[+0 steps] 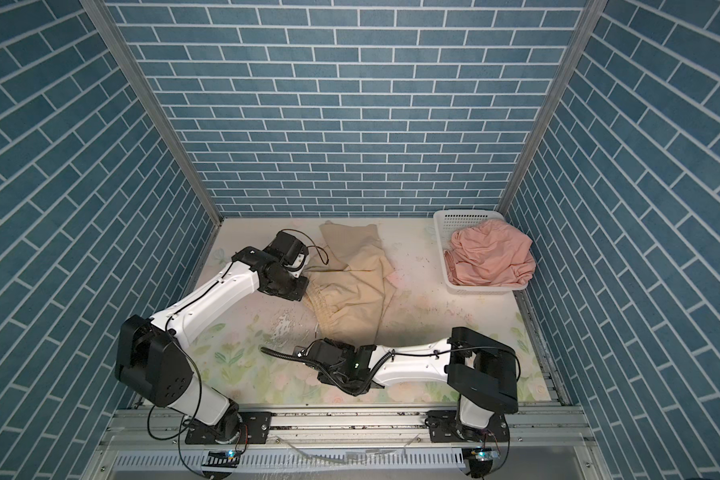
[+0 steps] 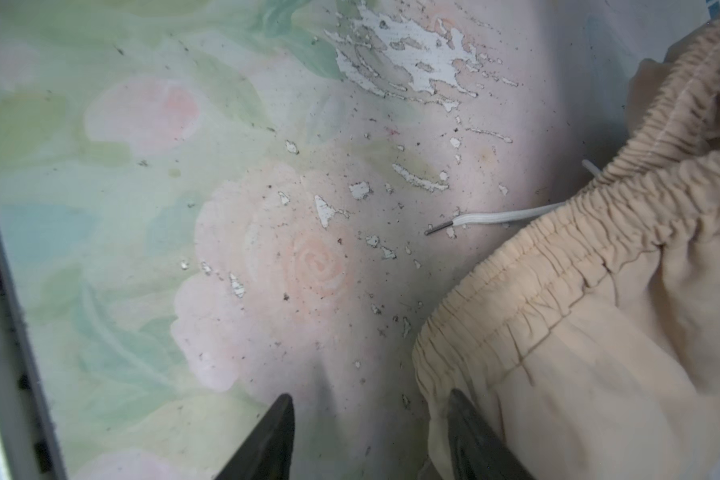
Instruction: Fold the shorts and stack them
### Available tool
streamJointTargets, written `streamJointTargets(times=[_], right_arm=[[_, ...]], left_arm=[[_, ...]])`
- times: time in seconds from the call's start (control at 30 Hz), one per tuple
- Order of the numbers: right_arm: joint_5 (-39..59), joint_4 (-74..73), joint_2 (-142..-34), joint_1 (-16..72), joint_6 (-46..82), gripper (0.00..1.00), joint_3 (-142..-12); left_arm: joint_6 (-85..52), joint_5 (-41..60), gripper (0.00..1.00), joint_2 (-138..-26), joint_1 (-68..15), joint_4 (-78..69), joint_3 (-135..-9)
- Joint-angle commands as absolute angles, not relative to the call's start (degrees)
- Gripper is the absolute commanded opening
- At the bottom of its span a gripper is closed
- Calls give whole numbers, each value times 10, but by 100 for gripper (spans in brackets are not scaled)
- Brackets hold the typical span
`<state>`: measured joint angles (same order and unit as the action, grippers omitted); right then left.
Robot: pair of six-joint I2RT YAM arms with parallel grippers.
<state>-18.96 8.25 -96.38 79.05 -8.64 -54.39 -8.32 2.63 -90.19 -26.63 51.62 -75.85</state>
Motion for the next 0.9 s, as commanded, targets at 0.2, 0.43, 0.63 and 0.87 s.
streamJointTargets(times=[0.2,0.43,0.63,0.87], right_arm=[[-245,153,-1000,768,-189,63,-584],[-220,161,-997,762,-197,63,-570],[-221,140,-1032,763,-197,57,-569],[-234,111,-1036,757,-175,13,-570]], left_arm=[[-60,32,0,-891,-266,515,-747],[-50,30,0,-892,-266,524,-756],[-48,22,0,-890,-264,526,-761],[-42,20,0,-885,-264,530,-767]])
